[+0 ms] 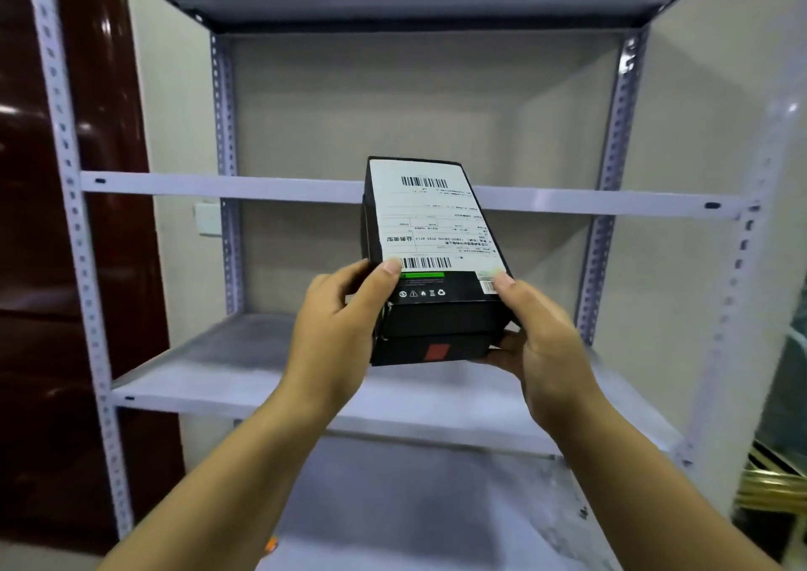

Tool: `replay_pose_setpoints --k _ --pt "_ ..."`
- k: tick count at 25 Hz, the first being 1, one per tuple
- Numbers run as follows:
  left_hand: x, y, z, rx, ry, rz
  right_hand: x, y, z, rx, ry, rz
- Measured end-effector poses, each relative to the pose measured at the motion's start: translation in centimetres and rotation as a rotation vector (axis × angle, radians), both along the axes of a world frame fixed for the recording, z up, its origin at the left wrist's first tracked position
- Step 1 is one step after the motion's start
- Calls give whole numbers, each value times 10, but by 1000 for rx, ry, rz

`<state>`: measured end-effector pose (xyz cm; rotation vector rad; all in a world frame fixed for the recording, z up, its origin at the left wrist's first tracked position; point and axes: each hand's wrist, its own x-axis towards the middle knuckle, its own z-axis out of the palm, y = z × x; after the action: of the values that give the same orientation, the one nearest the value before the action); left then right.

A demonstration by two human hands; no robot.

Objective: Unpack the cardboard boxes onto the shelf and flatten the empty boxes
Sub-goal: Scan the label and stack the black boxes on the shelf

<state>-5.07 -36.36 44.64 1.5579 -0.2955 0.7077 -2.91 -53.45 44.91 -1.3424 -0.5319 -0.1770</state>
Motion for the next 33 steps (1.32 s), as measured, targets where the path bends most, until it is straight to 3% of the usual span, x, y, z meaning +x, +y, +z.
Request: replay_pose_setpoints --k 13,26,33 --pt "47 -24 83 71 -46 -116 12 -14 70 65 -125 -265" --pt "137 -52 133 146 82 -15 103 -47 127 -270 -52 -425" --pt "169 -67 155 215 104 -91 142 -70 155 -385 -20 -426"
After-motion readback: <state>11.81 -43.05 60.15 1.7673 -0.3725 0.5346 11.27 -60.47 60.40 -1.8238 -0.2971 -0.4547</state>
